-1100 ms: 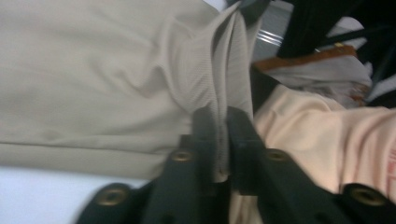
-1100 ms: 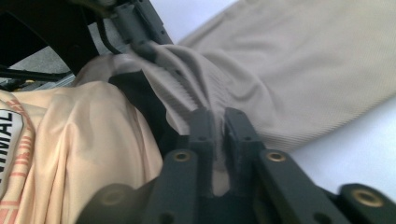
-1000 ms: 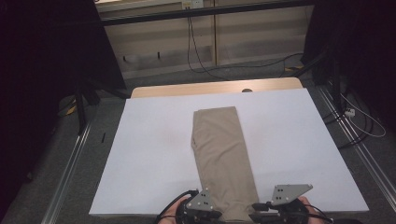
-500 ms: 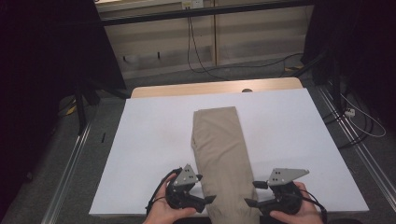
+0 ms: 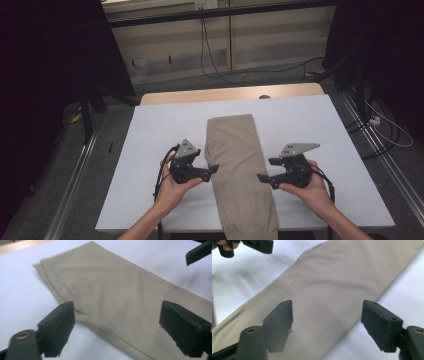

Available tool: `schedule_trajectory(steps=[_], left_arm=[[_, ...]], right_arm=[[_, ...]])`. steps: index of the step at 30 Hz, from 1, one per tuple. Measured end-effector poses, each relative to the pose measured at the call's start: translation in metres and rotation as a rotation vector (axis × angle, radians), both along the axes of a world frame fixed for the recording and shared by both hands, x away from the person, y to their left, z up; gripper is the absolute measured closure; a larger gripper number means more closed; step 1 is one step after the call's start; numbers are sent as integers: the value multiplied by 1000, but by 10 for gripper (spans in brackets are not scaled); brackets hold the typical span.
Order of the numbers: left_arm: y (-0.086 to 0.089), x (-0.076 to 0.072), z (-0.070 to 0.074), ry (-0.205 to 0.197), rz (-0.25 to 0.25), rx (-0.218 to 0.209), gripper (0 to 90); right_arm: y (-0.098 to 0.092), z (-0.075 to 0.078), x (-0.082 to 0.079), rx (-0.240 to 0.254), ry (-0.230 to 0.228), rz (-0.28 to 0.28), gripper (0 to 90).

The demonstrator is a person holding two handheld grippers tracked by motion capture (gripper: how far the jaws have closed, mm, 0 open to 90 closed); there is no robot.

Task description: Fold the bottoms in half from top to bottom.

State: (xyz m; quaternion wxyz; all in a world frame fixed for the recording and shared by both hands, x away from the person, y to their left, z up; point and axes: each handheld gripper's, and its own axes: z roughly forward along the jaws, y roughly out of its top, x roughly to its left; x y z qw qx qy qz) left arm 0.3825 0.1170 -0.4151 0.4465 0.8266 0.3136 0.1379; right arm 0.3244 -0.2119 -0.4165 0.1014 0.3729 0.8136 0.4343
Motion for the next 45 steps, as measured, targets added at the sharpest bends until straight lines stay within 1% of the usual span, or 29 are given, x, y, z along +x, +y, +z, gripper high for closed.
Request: schedule_trajectory(steps=[2,4,6,8,9,10,11,12,14,15,17,20,21,23,24,26,28,30,32,33,34,35,36,37,39,40,41,43,45], left_arm=[[-1,13,0,11,22,-1,159],[-1,24,-1,18,33,-3,166],[-1,36,-2,11,59,11,167],[-1,49,-3,23,82,-3,175],[0,54,-2,26,80,10,177],[0,59,-2,29,83,-2,194],[1,63,-1,18,79,1,225],[1,67,0,12,90,2,224],[3,78,2,17,100,-36,200],[3,82,3,20,102,-28,186],[2,88,4,7,108,-30,179],[0,101,6,22,115,-31,155],[-1,104,6,24,108,-36,148],[-3,113,5,13,128,-30,128],[-4,118,4,23,125,-35,134],[-7,126,1,25,139,-23,133],[-8,134,-3,35,146,-35,149],[-9,140,-7,50,152,-31,176],[-11,147,-12,55,161,-41,177],[-12,149,-14,58,161,-42,178],[-12,152,-15,63,159,-34,178],[-12,154,-17,63,162,-42,178],[-14,158,-19,70,167,-45,178],[-15,161,-21,68,173,-41,178],[-18,167,-25,68,176,-34,182],[-19,171,-28,83,181,-34,192],[-20,174,-29,91,179,-31,199],[-21,178,-32,94,189,-35,211],[-23,182,-35,100,184,-26,249]], right_arm=[[0,2,14,-18,-12,-19,285],[0,3,29,-6,-11,-34,294],[1,3,40,-7,-15,-50,296],[1,2,52,1,-14,-63,292],[2,2,58,6,-15,-71,298],[2,2,61,9,-19,-76,308],[4,3,67,9,-22,-83,303],[5,3,71,8,-31,-83,304],[7,4,81,-6,-52,-107,312],[8,4,88,-10,-54,-116,330],[10,4,100,-15,-62,-131,333],[12,3,116,-25,-65,-139,335],[12,2,125,-23,-61,-142,336],[11,1,136,-19,-61,-166,341],[10,0,142,-10,-67,-181,350],[8,-2,153,-2,-46,-195,360],[6,-4,163,4,-47,-210,380],[5,-7,173,0,-41,-214,414],[4,-11,183,-14,-33,-221,424],[3,-14,189,-13,-20,-224,433],[2,-16,194,-25,-13,-230,431],[1,-19,198,-24,-11,-235,425],[0,-20,202,-18,-9,-235,414],[0,-22,206,-7,-8,-251,399],[0,-27,215,5,-13,-263,418],[0,-29,218,5,1,-263,413],[2,-32,223,-7,22,-264,416],[5,-37,229,-23,19,-259,428],[8,-42,235,-45,49,-244,429]])
